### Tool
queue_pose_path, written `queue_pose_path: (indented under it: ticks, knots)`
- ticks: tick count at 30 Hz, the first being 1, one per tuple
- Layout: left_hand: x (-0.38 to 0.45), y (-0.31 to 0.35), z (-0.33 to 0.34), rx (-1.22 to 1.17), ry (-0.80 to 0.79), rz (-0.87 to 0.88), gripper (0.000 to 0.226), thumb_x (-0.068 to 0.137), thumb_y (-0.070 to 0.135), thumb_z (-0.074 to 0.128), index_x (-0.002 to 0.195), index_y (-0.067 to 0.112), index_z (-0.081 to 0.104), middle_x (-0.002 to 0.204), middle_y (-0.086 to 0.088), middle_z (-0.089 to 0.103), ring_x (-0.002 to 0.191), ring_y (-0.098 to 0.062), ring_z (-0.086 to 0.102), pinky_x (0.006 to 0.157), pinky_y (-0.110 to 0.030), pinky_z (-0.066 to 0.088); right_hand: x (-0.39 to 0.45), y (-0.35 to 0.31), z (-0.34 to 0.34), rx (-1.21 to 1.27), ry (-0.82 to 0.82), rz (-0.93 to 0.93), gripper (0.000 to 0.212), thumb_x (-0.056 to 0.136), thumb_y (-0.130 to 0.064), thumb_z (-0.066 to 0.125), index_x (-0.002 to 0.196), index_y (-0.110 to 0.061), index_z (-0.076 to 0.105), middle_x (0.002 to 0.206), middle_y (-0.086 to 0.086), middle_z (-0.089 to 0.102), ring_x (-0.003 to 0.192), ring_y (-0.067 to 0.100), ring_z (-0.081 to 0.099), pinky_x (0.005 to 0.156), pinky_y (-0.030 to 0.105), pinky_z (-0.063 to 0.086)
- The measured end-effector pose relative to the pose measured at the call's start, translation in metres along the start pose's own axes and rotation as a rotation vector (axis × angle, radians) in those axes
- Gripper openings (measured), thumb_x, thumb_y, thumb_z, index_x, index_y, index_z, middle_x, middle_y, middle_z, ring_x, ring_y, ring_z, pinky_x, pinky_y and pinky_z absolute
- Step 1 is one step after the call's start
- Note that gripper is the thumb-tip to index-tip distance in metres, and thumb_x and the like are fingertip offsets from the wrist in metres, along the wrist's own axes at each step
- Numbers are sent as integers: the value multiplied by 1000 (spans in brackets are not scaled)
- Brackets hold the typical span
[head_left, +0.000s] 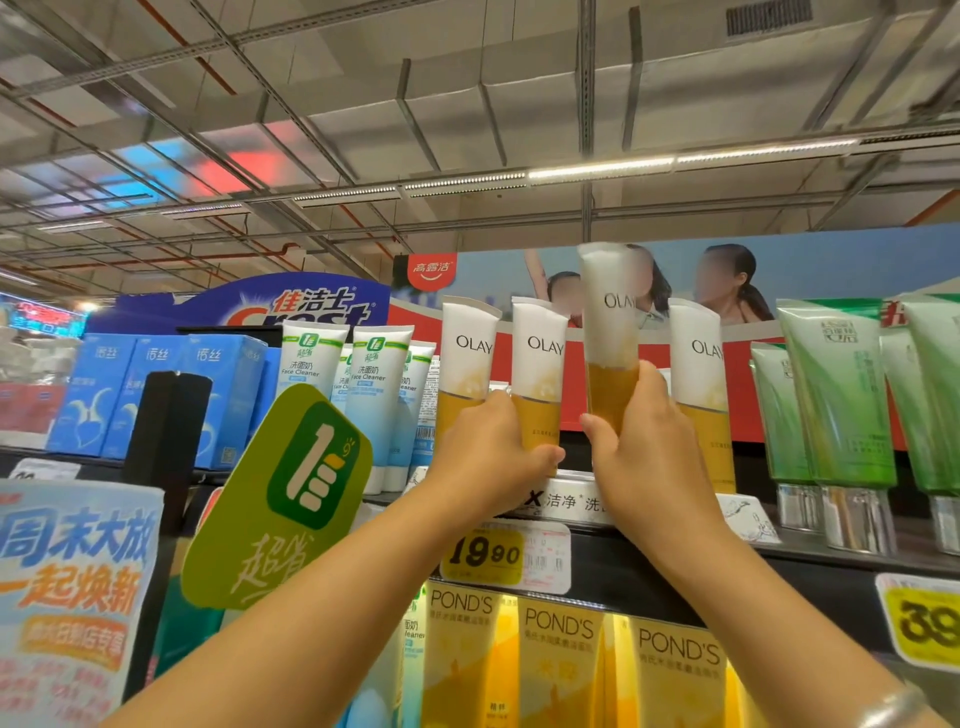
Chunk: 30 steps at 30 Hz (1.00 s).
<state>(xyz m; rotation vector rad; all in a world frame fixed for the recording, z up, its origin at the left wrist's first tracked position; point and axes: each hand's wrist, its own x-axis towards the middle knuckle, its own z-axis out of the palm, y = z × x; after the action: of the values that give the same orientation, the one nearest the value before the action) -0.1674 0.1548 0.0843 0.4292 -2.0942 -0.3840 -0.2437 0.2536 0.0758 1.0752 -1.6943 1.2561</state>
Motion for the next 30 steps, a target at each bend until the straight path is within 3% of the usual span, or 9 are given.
queue_pose_path:
  ticks: [4, 6, 9, 11, 14, 17, 22, 26, 30]
  knots:
    - [-1, 0, -1, -75, -41, -37, 37, 85, 33, 64, 114, 13, 52, 108, -4, 62, 97, -19, 60, 73, -26, 47, -2, -8, -6, 137, 51, -89, 46, 91, -21, 57, 132, -14, 37, 116, 3, 57, 104, 19, 55, 86, 33, 50]
    - [-3, 1, -7, -124, -29, -46, 32, 86, 29, 63, 113, 12, 58, 105, -4, 65, 94, -18, 61, 66, -20, 45, -6, -10, -11, 203, 51, -103, 43, 90, -22, 59, 128, -18, 40, 114, -3, 57, 102, 13, 55, 80, 20, 48]
    - [-13, 5, -21, -255, 58, -64, 34, 87, 27, 63, 118, 14, 57, 109, -5, 65, 100, -20, 61, 83, -33, 52, -19, -15, -22, 344, 17, -82, 35, 88, -25, 62, 113, -36, 40, 98, -23, 53, 88, -9, 55, 64, 3, 44]
    - [-26, 9, -28, -386, 83, -45, 27, 86, 25, 64, 112, 17, 60, 104, -4, 66, 97, -21, 63, 88, -42, 53, -32, -18, -31, 445, -31, -29, 28, 86, -28, 63, 99, -42, 43, 91, -27, 53, 86, -20, 52, 62, 2, 44]
    - [-55, 12, -31, -522, 60, 0, 10, 85, 24, 66, 94, 23, 64, 92, 1, 68, 86, -18, 68, 83, -45, 56, -59, -17, -40, 569, -88, 83, 23, 80, -35, 65, 100, -38, 55, 87, -19, 65, 85, -11, 58, 62, 14, 49]
    - [-89, 11, -27, -662, 44, -16, 6, 83, 23, 68, 86, 28, 67, 86, 5, 70, 82, -16, 70, 77, -40, 58, -93, -15, -44, 657, -142, 192, 33, 73, -39, 69, 104, -34, 60, 90, -23, 67, 82, -5, 64, 62, 16, 50]
    - [-152, -3, 1, -870, -44, -177, 6, 77, 19, 70, 79, 24, 72, 80, 7, 74, 78, -9, 70, 67, -25, 58, -146, -13, -44, 807, -181, 363, 55, 52, -45, 69, 104, -30, 62, 92, -13, 71, 84, 4, 67, 65, 16, 52]
    - [-202, -16, 16, -996, -151, -318, 22, 62, 33, 66, 82, 29, 74, 79, 8, 74, 71, 0, 68, 58, -15, 52, -184, -12, -42, 879, -188, 520, 54, 53, -30, 74, 104, -27, 58, 87, -9, 71, 77, 4, 69, 60, 11, 50]
    - [-237, -23, 29, -1140, -265, -501, 25, 59, 24, 65, 82, 23, 75, 79, -2, 75, 70, -8, 69, 59, -24, 57, -217, -9, -37, 902, -189, 675, 47, 65, -4, 76, 101, -25, 54, 81, -9, 72, 72, 4, 69, 55, 11, 50]
